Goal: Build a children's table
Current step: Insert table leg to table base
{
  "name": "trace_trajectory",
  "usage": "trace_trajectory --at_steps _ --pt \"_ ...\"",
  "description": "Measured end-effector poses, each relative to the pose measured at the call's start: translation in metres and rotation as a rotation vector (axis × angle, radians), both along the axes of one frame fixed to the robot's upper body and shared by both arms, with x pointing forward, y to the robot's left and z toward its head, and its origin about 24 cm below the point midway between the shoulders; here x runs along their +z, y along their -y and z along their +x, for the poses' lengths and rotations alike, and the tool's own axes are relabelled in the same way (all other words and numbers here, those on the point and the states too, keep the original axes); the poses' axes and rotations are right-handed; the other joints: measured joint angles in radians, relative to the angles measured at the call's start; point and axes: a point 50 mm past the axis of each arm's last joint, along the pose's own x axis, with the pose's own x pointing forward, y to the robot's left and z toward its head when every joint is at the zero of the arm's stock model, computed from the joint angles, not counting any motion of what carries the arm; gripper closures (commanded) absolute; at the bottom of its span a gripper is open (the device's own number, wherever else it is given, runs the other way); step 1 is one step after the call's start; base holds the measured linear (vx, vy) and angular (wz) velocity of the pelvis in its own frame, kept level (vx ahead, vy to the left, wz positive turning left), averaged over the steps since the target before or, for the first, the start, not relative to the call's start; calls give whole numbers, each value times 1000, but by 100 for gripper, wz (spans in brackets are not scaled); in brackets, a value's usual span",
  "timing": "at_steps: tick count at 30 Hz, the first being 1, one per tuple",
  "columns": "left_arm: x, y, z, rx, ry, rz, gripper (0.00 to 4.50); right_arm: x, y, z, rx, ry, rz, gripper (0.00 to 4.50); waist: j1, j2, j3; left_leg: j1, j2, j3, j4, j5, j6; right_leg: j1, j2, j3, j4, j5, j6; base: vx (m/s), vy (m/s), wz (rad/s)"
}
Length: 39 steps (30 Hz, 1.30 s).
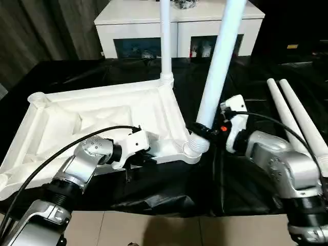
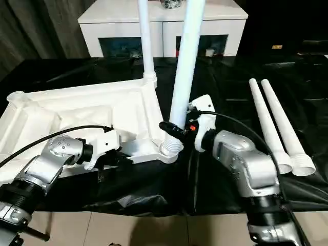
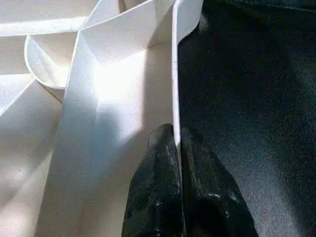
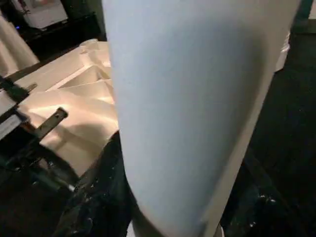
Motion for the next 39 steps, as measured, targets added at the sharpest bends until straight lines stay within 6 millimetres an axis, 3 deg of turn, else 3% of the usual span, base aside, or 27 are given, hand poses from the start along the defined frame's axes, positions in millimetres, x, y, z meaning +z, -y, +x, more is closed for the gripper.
trace_trajectory --at_steps 6,13,22,31,39 --pt "0 1 0 1 -2 -12 450 -13 -3 5 -9 -37 17 263 0 -1 0 -1 0 0 0 0 0 -1 0 0 0 0 0 0 0 0" --pt "0 1 0 5 -1 -18 450 -21 -6 9 13 -56 8 263 2 -13 0 -1 0 0 1 0 0 -2 0 0 3 0 0 0 0 0" --pt "-1 -1 0 25 -6 -21 450 -29 -6 12 -13 -60 78 263 -6 -19 1 0 0 0 2 1 -1 -2 0 1 7 0 0 0 0 0" --pt "-1 0 0 33 -15 -31 450 -42 2 1 -82 -17 182 264 -7 -20 0 0 0 0 2 1 -1 -2 0 1 7 0 0 0 0 0" --pt "-2 1 0 31 -18 -35 450 -45 -4 -11 -79 94 84 264 -6 -19 -1 0 0 -1 2 1 -1 -2 0 0 7 -1 1 0 0 0"
